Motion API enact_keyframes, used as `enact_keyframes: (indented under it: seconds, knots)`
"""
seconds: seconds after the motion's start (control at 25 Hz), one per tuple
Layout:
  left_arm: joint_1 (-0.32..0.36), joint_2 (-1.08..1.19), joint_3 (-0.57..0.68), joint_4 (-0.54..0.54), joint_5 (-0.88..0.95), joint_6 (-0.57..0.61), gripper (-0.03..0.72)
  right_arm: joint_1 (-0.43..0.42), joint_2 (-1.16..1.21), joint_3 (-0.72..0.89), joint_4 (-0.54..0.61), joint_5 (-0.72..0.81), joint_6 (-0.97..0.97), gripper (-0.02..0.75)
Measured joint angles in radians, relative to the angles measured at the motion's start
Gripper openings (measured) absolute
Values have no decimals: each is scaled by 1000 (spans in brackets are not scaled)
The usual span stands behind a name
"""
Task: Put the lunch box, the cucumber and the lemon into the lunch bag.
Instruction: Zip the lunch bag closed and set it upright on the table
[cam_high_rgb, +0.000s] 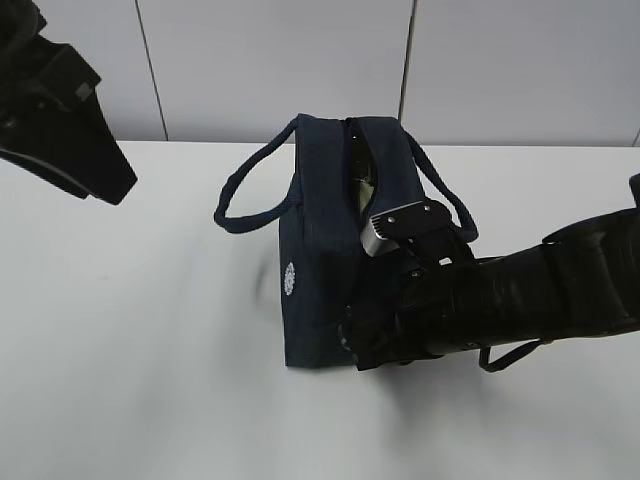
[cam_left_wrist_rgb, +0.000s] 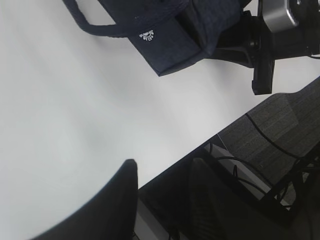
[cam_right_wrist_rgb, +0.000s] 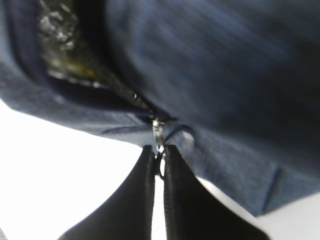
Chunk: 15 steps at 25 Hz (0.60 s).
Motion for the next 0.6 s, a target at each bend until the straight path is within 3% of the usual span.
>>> enact_keyframes:
  seconds: [0.6]
  knots:
    - [0, 0, 0, 0, 0, 0, 237, 0, -2, 0, 2, 24, 15, 0]
